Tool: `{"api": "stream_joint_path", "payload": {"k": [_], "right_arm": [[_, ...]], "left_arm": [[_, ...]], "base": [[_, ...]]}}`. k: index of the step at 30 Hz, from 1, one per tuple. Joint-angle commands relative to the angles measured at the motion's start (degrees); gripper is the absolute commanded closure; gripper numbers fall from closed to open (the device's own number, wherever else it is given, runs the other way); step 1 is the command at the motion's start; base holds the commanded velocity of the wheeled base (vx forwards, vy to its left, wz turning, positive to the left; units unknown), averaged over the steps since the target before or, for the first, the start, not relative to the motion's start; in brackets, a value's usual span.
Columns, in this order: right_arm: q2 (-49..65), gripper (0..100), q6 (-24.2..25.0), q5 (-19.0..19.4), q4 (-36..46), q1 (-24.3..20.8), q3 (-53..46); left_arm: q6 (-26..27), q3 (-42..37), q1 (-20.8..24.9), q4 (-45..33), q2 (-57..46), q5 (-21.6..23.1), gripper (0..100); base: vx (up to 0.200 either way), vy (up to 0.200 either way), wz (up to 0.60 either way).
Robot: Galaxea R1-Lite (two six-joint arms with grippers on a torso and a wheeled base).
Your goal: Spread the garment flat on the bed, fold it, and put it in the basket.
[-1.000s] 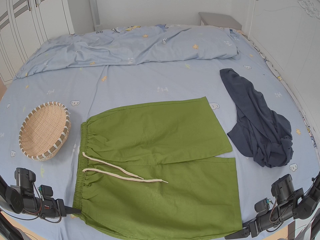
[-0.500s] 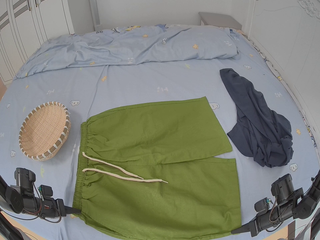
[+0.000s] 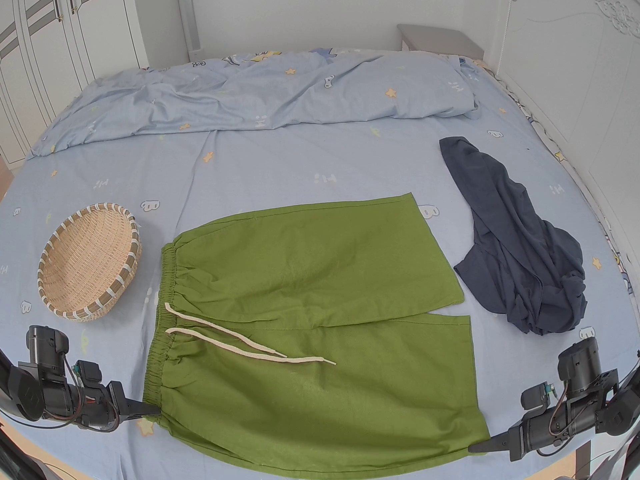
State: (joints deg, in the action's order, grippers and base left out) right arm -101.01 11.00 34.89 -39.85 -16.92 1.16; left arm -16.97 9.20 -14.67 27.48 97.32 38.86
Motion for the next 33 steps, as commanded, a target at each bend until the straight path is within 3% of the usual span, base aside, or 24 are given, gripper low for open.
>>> {"api": "stream_joint_path", "payload": {"k": [1, 6, 7, 9, 11, 12, 13, 33], "right_arm": [[9.69, 100, 5.7, -0.52, 0.3, 2.86, 6.93], [10.92, 100, 7.29, -1.23, 2.76, 3.3, 15.28], [10.92, 100, 7.37, -1.32, 6.1, 4.26, 19.41], [10.84, 100, 7.29, -1.4, 10.06, 4.88, 24.24], [10.84, 100, 7.29, -1.4, 10.06, 4.88, 24.24], [10.22, 100, 7.29, -1.4, 14.01, 6.02, 30.75], [10.13, 100, 7.29, -1.4, 14.63, 6.37, 32.5], [-2.08, 100, 5.62, -1.4, 30.71, 8.75, 65.55]], "left_arm": [[-9.57, 5.12, 4.12, -1.64, -6.0, -0.19, 100], [-17.84, 12.86, 5.79, -7.7, -11.27, -0.54, 100], [-19.51, 17.69, 5.96, -13.59, -12.85, -0.54, 100], [-19.68, 22.96, 5.88, -20.36, -13.03, -0.54, 100], [-19.68, 22.96, 5.88, -20.36, -13.03, -0.54, 100], [-19.68, 29.82, 5.35, -26.95, -12.94, -0.63, 100], [-19.68, 31.75, 5.17, -28.09, -12.85, -0.63, 100], [-20.12, 49.59, 5.09, -31.34, 1.38, -0.02, 100]], "base": [[0.0, 0.0, 0.0], [0.0, 0.0, 0.0], [0.0, 0.0, 0.0], [0.0, 0.0, 0.0], [0.0, 0.0, 0.0], [0.0, 0.0, 0.0], [0.0, 0.0, 0.0], [0.0, 0.0, 0.0]]}}
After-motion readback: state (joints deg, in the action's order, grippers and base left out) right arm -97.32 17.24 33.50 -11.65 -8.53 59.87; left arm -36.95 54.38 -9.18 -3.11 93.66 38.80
